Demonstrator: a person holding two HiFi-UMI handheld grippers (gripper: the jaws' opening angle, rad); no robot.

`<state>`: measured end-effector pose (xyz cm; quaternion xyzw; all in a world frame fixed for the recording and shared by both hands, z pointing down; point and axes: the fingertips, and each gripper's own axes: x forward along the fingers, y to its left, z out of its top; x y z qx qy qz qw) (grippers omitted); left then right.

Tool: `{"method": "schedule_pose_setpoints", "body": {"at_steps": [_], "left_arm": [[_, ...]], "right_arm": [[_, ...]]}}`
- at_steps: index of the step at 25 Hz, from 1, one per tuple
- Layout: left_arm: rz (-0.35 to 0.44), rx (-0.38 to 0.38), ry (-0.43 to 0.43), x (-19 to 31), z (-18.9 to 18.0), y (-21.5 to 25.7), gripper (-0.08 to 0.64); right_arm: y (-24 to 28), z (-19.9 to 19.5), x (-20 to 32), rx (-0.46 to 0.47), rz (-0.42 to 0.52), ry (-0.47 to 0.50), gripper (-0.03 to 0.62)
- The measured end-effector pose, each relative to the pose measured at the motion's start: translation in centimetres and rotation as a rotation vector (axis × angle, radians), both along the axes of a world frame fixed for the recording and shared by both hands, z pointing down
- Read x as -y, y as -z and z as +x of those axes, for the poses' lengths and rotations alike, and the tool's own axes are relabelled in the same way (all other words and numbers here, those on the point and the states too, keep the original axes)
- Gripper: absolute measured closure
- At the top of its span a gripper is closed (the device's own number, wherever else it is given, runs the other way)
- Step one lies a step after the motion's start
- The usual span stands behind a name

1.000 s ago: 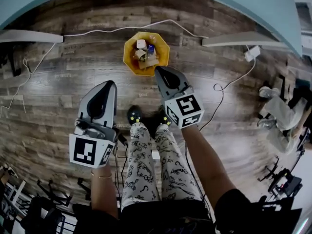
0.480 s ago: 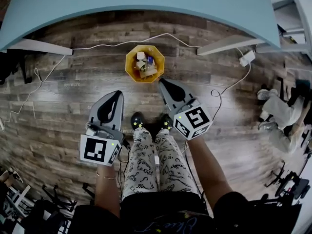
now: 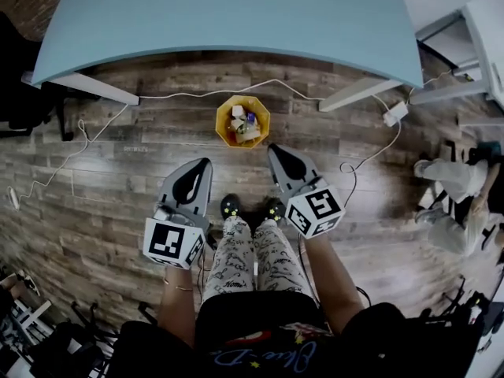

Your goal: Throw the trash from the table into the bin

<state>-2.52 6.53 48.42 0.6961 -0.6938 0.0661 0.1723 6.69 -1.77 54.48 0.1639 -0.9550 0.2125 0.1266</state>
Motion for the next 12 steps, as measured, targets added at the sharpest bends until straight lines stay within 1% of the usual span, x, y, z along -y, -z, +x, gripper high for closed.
{"method": "schedule_pose_setpoints", "body": {"at_steps": [4, 8, 10, 12], "left_arm": [[-0.007, 0.013, 0.023, -1.2, -0.2, 2.4, 0.552], [0.010, 0.001, 0.034, -2.4, -0.1, 4.7, 0.552], [0.028, -0.009, 0.050, -2.6, -0.2, 5.9, 0.552], [0.044, -0.008, 0.047, -2.6, 0.0, 7.2, 0.552]], "right_arm": [[3.2, 0.4, 0.5, 0.015, 0.014, -0.012, 0.584], [6.6, 0.2, 0.5, 0.045, 0.034, -0.010, 0.584], [8.4, 0.0, 0.3, 0.069, 0.042, -0.007, 0.584], [10.0, 0.2, -0.4, 0.091, 0.043, -0.004, 0.584]]}}
